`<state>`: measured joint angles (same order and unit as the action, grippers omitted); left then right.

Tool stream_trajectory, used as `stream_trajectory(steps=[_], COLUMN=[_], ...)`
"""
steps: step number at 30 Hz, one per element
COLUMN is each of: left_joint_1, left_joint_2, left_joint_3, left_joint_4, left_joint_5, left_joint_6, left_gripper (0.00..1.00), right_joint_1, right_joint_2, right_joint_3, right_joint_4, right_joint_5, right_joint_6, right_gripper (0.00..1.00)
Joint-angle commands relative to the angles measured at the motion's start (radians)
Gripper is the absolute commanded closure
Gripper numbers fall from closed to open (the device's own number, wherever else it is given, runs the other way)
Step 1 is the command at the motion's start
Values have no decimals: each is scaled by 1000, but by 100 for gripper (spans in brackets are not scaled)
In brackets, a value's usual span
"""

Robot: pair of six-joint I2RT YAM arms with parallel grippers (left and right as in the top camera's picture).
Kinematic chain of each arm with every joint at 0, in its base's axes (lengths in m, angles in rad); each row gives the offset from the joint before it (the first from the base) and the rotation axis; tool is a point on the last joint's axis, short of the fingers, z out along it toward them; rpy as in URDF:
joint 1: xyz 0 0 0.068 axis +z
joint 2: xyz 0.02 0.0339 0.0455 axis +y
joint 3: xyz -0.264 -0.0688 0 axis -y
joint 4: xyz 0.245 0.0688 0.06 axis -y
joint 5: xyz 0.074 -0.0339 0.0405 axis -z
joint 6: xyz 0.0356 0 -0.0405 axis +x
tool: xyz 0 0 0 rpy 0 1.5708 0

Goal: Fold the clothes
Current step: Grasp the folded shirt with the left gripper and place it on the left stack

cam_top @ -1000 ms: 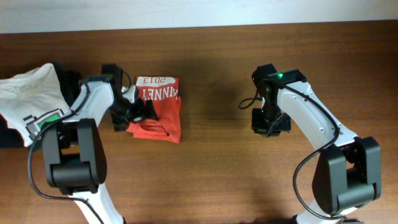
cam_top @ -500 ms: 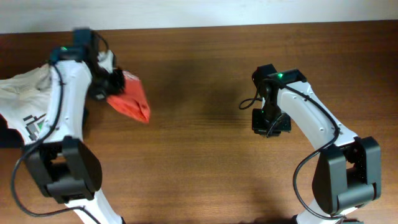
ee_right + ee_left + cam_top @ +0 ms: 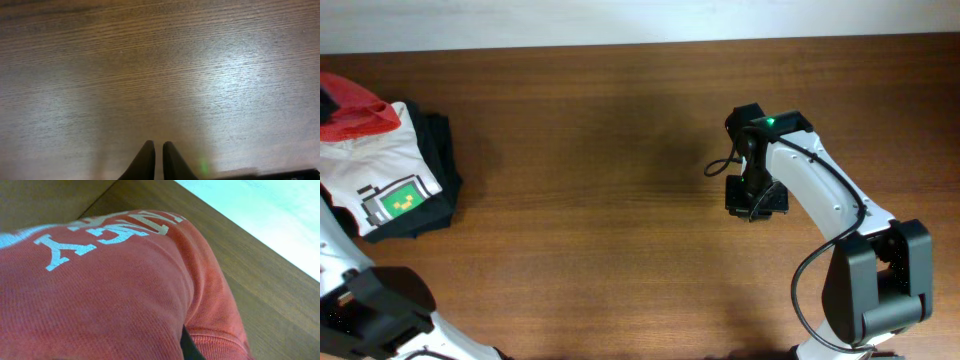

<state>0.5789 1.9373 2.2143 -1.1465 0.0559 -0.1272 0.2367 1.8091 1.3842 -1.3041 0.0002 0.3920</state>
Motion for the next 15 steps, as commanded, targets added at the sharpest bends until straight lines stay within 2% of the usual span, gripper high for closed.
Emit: stream_trajectory(steps=[1, 7, 9, 11, 12, 13, 15], left_joint_1=[51, 55, 54, 54, 52, 50, 52], left_joint_2=[55, 60, 60, 62, 64, 66, 72], left_joint_3=[12, 12, 12, 12, 7, -2, -12], left_joint_4=[32, 65, 14, -135, -224, -293, -348], left_joint_5=[114, 114, 116, 136, 192, 196, 181], left_joint_6=[10, 13, 12, -10, -21, -21, -21], left_gripper=[100, 100, 100, 92, 85, 66, 13], right_joint_1=[-3, -3, -3, -2, -3, -3, -3], right_joint_2=[-16, -16, -16, -15, -15, -15, -16], right_joint_3=[9, 9, 9, 9, 9, 9, 9], right_joint_4=[-8, -9, -8, -8, -8, -10, -22], right_joint_5=[13, 13, 14, 22, 32, 35, 35], right_joint_6=[4, 4, 4, 4, 5, 4, 4], right_gripper=[89, 89, 89, 88, 89, 89, 89])
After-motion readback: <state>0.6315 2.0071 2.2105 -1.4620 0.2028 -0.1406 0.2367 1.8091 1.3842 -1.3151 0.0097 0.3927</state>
